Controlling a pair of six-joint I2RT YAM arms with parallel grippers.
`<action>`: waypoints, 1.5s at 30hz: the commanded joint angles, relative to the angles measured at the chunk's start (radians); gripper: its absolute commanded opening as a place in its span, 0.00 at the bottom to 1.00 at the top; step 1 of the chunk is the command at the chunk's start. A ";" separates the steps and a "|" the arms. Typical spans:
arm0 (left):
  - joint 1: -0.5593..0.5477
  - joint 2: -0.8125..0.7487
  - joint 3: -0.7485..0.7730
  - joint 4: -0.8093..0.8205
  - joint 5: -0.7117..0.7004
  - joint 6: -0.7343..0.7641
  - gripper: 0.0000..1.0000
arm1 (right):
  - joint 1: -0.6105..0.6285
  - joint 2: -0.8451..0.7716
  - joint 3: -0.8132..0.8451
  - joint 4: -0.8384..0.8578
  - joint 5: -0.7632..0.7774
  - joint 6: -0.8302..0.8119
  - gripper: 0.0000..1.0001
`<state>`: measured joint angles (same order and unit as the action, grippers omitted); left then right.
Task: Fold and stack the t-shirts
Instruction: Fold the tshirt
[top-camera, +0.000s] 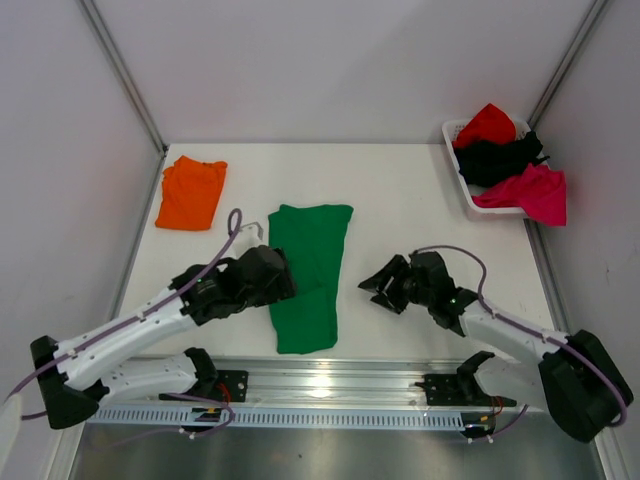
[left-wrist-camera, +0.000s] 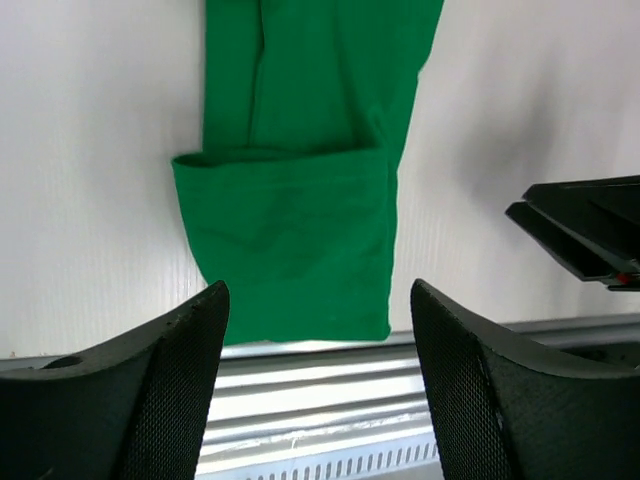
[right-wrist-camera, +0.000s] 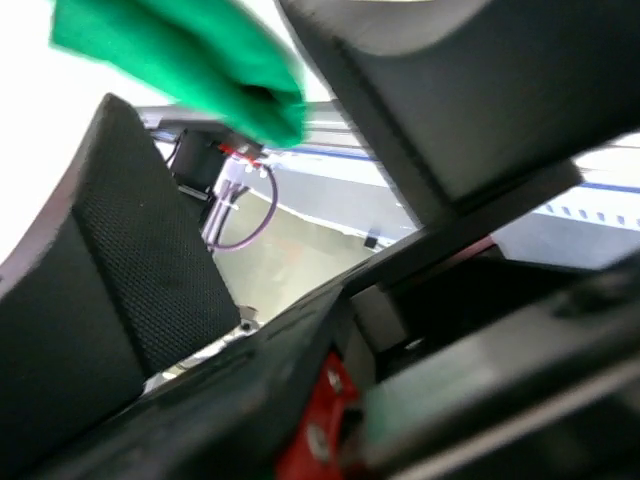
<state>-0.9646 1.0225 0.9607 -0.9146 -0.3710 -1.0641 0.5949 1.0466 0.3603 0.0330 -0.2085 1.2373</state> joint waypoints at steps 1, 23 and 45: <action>-0.005 -0.117 0.041 -0.001 -0.193 -0.005 0.76 | 0.019 0.110 0.143 0.169 -0.040 -0.214 0.62; 0.020 -0.185 0.096 -0.119 -0.413 -0.002 0.78 | 0.098 0.797 0.729 0.243 -0.034 -0.480 0.61; 0.021 -0.311 0.148 -0.201 -0.450 -0.008 0.79 | -0.017 0.982 1.080 -0.153 -0.005 -0.561 0.61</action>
<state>-0.9501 0.7254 1.0775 -1.1023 -0.7845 -1.0714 0.5701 2.0609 1.4593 -0.0490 -0.2111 0.6945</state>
